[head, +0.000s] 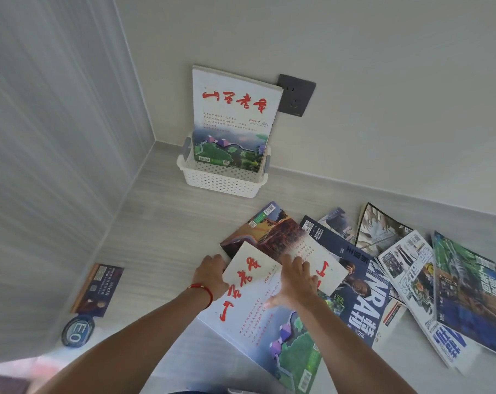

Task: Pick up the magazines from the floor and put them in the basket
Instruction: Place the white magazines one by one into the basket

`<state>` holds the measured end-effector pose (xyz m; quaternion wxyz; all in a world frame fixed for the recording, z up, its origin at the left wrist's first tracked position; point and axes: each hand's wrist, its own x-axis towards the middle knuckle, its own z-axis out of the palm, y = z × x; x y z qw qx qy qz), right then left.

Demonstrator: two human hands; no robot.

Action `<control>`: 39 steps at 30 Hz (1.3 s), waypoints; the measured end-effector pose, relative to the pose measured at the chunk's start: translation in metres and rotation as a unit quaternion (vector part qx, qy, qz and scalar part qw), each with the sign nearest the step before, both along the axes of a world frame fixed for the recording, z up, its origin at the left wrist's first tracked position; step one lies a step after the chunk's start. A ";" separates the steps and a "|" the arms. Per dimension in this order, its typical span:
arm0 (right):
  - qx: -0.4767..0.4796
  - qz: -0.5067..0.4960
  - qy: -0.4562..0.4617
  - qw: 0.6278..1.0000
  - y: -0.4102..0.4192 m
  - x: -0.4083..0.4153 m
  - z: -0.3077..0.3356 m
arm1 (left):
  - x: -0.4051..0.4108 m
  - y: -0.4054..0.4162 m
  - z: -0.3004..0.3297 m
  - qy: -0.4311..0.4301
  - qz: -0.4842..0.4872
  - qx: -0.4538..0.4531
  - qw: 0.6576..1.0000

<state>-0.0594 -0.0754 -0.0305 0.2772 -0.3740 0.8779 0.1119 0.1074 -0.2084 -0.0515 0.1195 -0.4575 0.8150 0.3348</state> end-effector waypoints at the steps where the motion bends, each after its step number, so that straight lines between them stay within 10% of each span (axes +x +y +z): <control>1: 0.001 -0.002 -0.005 1.000 0.000 0.001 0.001 | 0.001 0.002 -0.002 0.007 0.001 -0.012 1.000; 13: -0.290 -0.163 -0.328 0.884 0.008 -0.054 0.067 | 0.053 -0.021 0.022 0.273 0.223 0.009 0.936; 17: -0.452 -0.253 -0.408 0.752 -0.022 -0.065 0.094 | 0.044 -0.025 0.050 0.341 0.225 0.327 0.852; 19: -0.484 -0.255 -0.418 0.725 -0.048 -0.063 0.106 | 0.030 -0.044 0.070 0.392 0.208 0.296 0.846; 31: -0.570 -0.075 -0.060 0.816 -0.203 -0.115 0.200 | -0.036 -0.229 0.196 0.414 0.178 -0.054 0.891; 39: -0.537 -0.105 -0.041 0.836 -0.245 -0.111 0.166 | -0.075 -0.263 0.172 0.346 0.331 -0.007 0.878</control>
